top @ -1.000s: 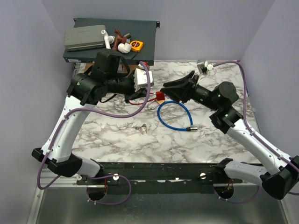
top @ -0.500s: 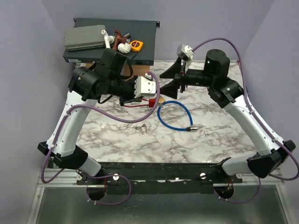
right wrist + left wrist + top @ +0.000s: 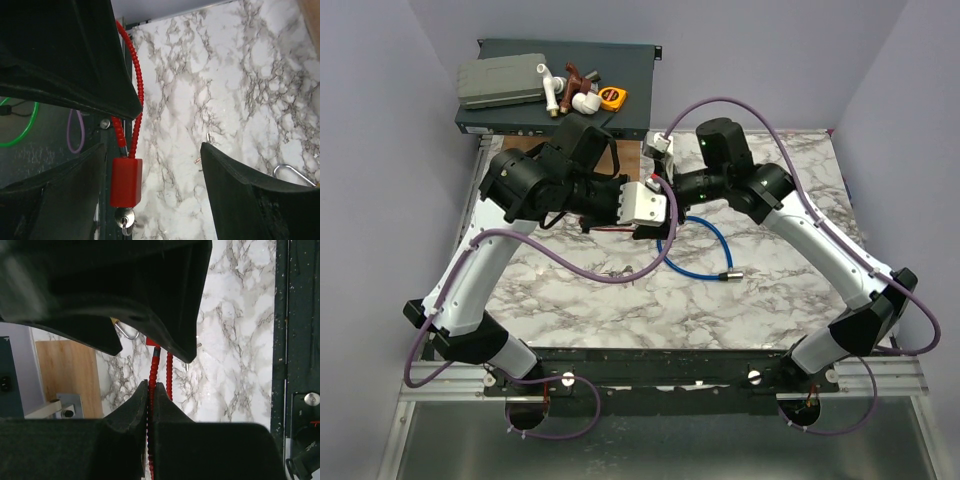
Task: Unlock with the key
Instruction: Unlock the lock.
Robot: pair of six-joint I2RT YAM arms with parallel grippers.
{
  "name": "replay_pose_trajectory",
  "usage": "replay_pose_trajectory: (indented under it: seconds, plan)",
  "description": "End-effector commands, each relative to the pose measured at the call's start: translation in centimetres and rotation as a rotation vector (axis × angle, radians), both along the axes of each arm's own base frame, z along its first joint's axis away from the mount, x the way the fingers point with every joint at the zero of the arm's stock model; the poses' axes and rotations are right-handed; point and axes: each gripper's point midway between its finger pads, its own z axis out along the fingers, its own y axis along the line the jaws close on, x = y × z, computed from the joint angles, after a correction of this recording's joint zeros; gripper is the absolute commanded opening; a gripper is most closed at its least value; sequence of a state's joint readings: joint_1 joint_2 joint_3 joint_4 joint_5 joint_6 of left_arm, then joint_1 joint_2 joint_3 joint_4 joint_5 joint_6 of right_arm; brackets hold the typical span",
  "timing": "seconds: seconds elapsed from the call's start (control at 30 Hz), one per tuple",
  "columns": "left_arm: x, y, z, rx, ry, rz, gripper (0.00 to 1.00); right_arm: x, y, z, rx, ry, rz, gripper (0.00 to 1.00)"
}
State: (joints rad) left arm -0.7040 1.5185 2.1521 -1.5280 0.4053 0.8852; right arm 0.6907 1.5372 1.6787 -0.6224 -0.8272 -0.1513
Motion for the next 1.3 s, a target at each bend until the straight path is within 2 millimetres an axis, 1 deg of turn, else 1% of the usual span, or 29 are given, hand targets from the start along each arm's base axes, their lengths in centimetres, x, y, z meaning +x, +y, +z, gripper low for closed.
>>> replay_pose_trajectory:
  seconds: [0.0, 0.07, 0.13, 0.2, 0.23, 0.3, 0.37, 0.4, 0.53, 0.63, 0.67, 0.7, 0.73, 0.77, 0.8, 0.87, 1.0, 1.1, 1.13, 1.17, 1.27]
  plan:
    - [0.8, 0.2, 0.1, 0.048, -0.072, 0.0, 0.0, -0.3, -0.3, -1.2, -0.071, 0.016, -0.016, 0.78]
    - [0.9, 0.2, 0.0, 0.056, -0.084, -0.005, 0.0, -0.6, -0.3, -1.6, -0.076, 0.021, -0.008, 0.77]
    - [1.0, 0.2, 0.1, 0.06, -0.094, -0.004, 0.0, -0.5, -0.5, -2.2, -0.094, 0.025, -0.021, 0.75]
    - [1.1, 0.2, 0.1, 0.07, -0.107, -0.005, 0.0, -0.5, -0.7, -2.8, -0.114, 0.026, -0.031, 0.69]
    - [1.1, 0.2, 0.1, 0.074, -0.112, -0.006, 0.0, -0.5, -0.7, -3.1, -0.121, 0.028, -0.029, 0.66]
    - [1.2, 0.3, 0.2, 0.081, -0.123, -0.008, 0.0, -0.7, -0.5, -3.3, -0.126, 0.035, -0.021, 0.55]
    - [1.2, 0.2, 0.2, 0.086, -0.13, -0.014, 0.0, -0.7, -0.2, -3.6, -0.133, 0.041, -0.017, 0.41]
    - [1.2, 0.2, 0.2, 0.087, -0.133, -0.017, 0.0, -0.7, -0.1, -3.8, -0.137, 0.041, -0.018, 0.38]
    - [1.1, -0.1, 0.4, 0.086, -0.138, -0.026, 0.0, -0.8, 0.8, -4.2, -0.142, 0.056, -0.006, 0.37]
    - [1.0, -0.4, 0.6, 0.078, -0.142, -0.034, 0.0, -1.1, 1.5, -4.8, -0.151, 0.07, 0.01, 0.38]
    - [1.0, -0.5, 0.7, 0.074, -0.143, -0.036, 0.0, -1.2, 1.7, -4.9, -0.151, 0.067, 0.01, 0.35]
    - [1.0, -0.6, 0.7, 0.07, -0.143, -0.036, 0.0, -1.2, 1.9, -4.9, -0.145, 0.067, 0.01, 0.27]
    - [0.9, -0.6, 0.7, 0.07, -0.143, -0.037, 0.0, -1.1, 1.9, -4.8, -0.14, 0.062, 0.004, 0.18]
    - [0.9, -0.5, 0.7, 0.071, -0.144, -0.035, 0.0, -0.8, 1.8, -4.6, -0.135, 0.048, -0.015, 0.07]
    - [0.9, -0.4, 0.6, 0.076, -0.142, -0.033, 0.0, -0.5, 1.6, -4.4, -0.13, 0.026, -0.038, 0.01]
    - [1.0, -0.2, 0.5, 0.084, -0.147, -0.026, 0.0, -0.2, 1.1, -4.2, -0.12, -0.005, -0.072, 0.01]
    - [1.2, 0.4, 0.6, 0.088, -0.176, -0.007, 0.0, -0.4, 0.5, -2.9, -0.037, -0.054, -0.121, 0.01]
    - [1.4, 0.6, 0.7, 0.071, -0.182, 0.013, 0.0, -0.3, 0.4, -1.0, 0.089, -0.078, -0.157, 0.01]
    - [1.3, 0.5, 0.4, 0.069, -0.17, 0.014, 0.0, -0.5, 0.2, -0.3, 0.14, -0.068, -0.159, 0.01]
    - [1.1, 0.5, 0.1, 0.066, -0.157, 0.015, 0.0, -0.6, 0.3, 0.9, 0.211, -0.062, -0.164, 0.01]
    - [0.8, 0.4, -1.2, 0.068, -0.125, 0.017, 0.0, -1.4, 0.0, 3.0, 0.379, -0.058, -0.153, 0.01]
